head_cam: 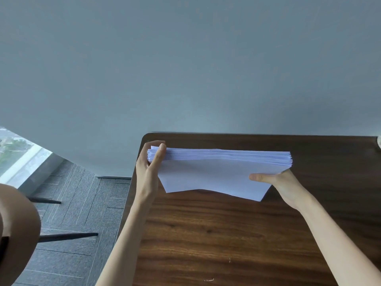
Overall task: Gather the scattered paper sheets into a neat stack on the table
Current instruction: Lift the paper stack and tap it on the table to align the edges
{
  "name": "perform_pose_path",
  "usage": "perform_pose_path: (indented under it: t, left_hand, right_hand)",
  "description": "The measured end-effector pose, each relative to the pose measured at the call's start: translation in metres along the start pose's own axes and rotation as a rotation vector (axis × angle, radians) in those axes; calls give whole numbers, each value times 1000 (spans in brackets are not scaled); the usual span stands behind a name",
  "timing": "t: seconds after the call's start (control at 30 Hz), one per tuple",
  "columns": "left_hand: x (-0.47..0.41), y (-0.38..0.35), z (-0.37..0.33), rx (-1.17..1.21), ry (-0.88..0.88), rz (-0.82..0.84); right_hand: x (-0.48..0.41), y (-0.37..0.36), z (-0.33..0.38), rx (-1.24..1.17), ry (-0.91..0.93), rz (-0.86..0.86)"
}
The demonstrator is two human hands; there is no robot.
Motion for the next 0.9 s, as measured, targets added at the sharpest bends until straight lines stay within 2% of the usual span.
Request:
perform_pose_path:
  t: [0.23,0.67,0.77,0.9]
  left_hand:
    - [-7,0,1,87,86,115]
    - [-6,-6,16,145,147,42]
    - [-10,2,18,124,111,195]
    - [-7,14,16,-115,57,514]
  right_hand:
    - [-2,6,-11,-6,-40,-6]
    - [1,3,-9,12,-84,-50]
    - [-1,3,-9,3,-69,-40]
    - [-3,3,-6,-30,-51,-34]
Point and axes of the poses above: each hand's wrist, its own x-axis away from the middle knuckle, its own y-axis out of the back of the hand, z = x × y, the point moved 4 cm from there along -x, towards the middle knuckle, and after that the axes turned 4 degrees about y, right-handed, at the moved point
